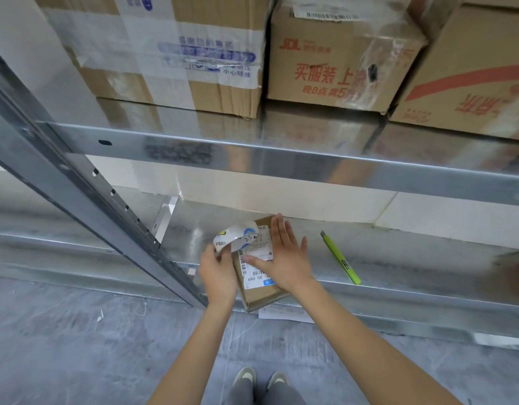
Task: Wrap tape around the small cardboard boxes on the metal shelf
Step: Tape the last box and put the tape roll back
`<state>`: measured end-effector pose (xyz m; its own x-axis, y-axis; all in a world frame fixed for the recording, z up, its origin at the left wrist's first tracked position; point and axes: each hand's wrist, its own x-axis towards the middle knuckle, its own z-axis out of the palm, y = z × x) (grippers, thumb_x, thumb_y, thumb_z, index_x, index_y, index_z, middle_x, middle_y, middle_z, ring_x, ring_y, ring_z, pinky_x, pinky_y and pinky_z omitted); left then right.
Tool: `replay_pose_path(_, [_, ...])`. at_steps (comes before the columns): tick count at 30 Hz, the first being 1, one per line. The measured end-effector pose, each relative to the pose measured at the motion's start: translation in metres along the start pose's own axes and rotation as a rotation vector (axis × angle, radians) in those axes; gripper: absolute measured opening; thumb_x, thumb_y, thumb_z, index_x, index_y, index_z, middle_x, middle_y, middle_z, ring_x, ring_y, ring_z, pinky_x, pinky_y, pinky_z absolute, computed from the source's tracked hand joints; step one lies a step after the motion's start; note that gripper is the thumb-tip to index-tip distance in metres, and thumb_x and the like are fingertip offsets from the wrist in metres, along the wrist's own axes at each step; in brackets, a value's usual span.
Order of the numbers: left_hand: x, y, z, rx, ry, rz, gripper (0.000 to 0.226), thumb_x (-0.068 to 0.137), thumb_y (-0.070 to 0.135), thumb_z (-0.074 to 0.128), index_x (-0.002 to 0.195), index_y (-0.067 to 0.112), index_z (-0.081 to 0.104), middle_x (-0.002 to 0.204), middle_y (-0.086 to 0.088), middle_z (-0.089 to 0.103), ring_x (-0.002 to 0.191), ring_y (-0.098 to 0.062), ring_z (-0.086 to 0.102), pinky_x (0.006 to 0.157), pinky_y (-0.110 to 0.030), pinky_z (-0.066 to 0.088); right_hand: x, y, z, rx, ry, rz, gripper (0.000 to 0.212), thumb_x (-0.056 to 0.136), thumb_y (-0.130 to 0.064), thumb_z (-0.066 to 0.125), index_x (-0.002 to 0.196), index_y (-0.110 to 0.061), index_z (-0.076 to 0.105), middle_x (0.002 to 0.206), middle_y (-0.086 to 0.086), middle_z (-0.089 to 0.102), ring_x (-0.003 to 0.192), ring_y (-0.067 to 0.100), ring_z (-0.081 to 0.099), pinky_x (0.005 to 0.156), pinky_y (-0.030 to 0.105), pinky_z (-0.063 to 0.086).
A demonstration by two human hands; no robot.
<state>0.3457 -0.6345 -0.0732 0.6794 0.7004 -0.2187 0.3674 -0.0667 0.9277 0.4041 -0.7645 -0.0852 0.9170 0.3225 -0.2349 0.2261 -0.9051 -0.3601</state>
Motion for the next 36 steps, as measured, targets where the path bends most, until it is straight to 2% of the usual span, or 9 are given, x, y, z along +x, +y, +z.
replay_pose_path(4, [0.005, 0.0, -0.006, 0.038, -0.041, 0.074, 0.019, 0.099, 0.005, 0.042, 0.104, 0.016, 0.057, 0.095, -0.004, 0.067, 0.088, -0.028, 0.067, 0.08, -0.047, 0.057, 0.001, 0.001, -0.001, -0.027, -0.024, -0.001, 0.13, 0.055, -0.1, 0.013, 0.152, -0.019, -0.019, 0.158, -0.01, -0.026, 0.149, 0.016, -0.012, 0.117, 0.06, 0.005])
replay_pose_path(8, [0.012, -0.004, -0.025, -0.065, 0.03, 0.098, 0.023, 0.102, 0.003, 0.036, 0.11, 0.015, 0.053, 0.09, 0.008, 0.064, 0.075, -0.011, 0.07, 0.059, -0.02, 0.057, 0.0, 0.0, -0.003, 0.008, -0.05, 0.001, 0.129, 0.056, -0.098, 0.016, 0.151, -0.019, -0.022, 0.155, -0.011, -0.03, 0.148, 0.017, -0.015, 0.117, 0.061, 0.005])
replay_pose_path(11, [0.013, -0.016, -0.032, -0.11, 0.087, 0.071, 0.023, 0.102, 0.001, 0.035, 0.109, 0.016, 0.051, 0.097, -0.001, 0.062, 0.082, -0.019, 0.07, 0.06, -0.019, 0.057, 0.001, 0.001, -0.004, -0.001, -0.065, 0.006, 0.126, 0.06, -0.096, 0.02, 0.15, -0.02, -0.024, 0.154, -0.011, -0.033, 0.148, 0.018, -0.016, 0.117, 0.061, 0.004])
replay_pose_path(15, [0.016, -0.032, -0.029, -0.165, 0.131, -0.087, 0.019, 0.103, 0.001, 0.035, 0.107, 0.011, 0.05, 0.11, -0.015, 0.059, 0.09, -0.037, 0.069, 0.068, -0.034, 0.057, 0.002, 0.002, -0.004, 0.0, -0.074, 0.014, 0.128, 0.056, -0.098, 0.016, 0.149, -0.02, -0.025, 0.152, -0.011, -0.035, 0.148, 0.018, -0.017, 0.116, 0.063, 0.004])
replay_pose_path(21, [0.019, -0.033, -0.015, -0.529, 0.032, -0.502, 0.016, 0.1, 0.011, 0.054, 0.115, 0.005, 0.052, 0.119, -0.02, 0.064, 0.105, -0.037, 0.066, 0.086, -0.044, 0.053, 0.0, -0.001, -0.005, -0.17, -0.017, -0.024, 0.109, 0.072, -0.088, 0.007, 0.152, -0.017, -0.017, 0.157, -0.006, -0.027, 0.146, 0.011, -0.022, 0.112, 0.056, -0.016])
replay_pose_path(26, [-0.002, -0.033, -0.001, -0.573, -0.198, -0.672, 0.02, 0.096, 0.039, 0.058, 0.089, 0.021, 0.059, 0.085, 0.004, 0.068, 0.079, -0.022, 0.058, 0.068, -0.035, 0.044, -0.01, -0.03, 0.009, -0.288, 0.023, -0.153, 0.062, 0.103, -0.046, 0.016, 0.155, -0.017, -0.004, 0.163, -0.002, -0.006, 0.149, 0.013, -0.008, 0.116, 0.05, -0.011])
replay_pose_path(28, [0.004, -0.033, -0.005, -0.575, -0.204, -0.705, 0.017, 0.096, 0.039, 0.06, 0.091, 0.023, 0.059, 0.086, 0.005, 0.067, 0.079, -0.023, 0.059, 0.071, -0.039, 0.045, -0.018, -0.043, 0.018, -0.228, 0.036, -0.157, 0.062, 0.103, -0.046, 0.017, 0.154, -0.018, -0.005, 0.163, -0.001, -0.008, 0.149, 0.016, -0.01, 0.117, 0.047, -0.009])
replay_pose_path(31, [0.011, -0.033, -0.01, -0.619, -0.25, -0.751, 0.012, 0.095, 0.035, 0.061, 0.093, 0.024, 0.059, 0.088, 0.0, 0.067, 0.075, -0.023, 0.061, 0.068, -0.036, 0.048, -0.027, -0.052, 0.027, -0.183, 0.02, -0.095, 0.085, 0.086, -0.073, 0.014, 0.153, -0.028, -0.012, 0.153, 0.0, -0.029, 0.146, 0.021, -0.024, 0.111, 0.057, -0.018])
replay_pose_path(36, [0.009, -0.029, -0.007, -0.63, -0.255, -0.809, 0.015, 0.093, 0.042, 0.058, 0.1, 0.028, 0.058, 0.094, 0.012, 0.063, 0.071, -0.017, 0.057, 0.06, -0.028, 0.047, -0.026, -0.053, 0.027, -0.194, 0.013, -0.065, 0.073, 0.092, -0.054, 0.035, 0.15, -0.045, -0.008, 0.161, -0.002, -0.017, 0.146, 0.022, -0.024, 0.104, 0.072, -0.014])
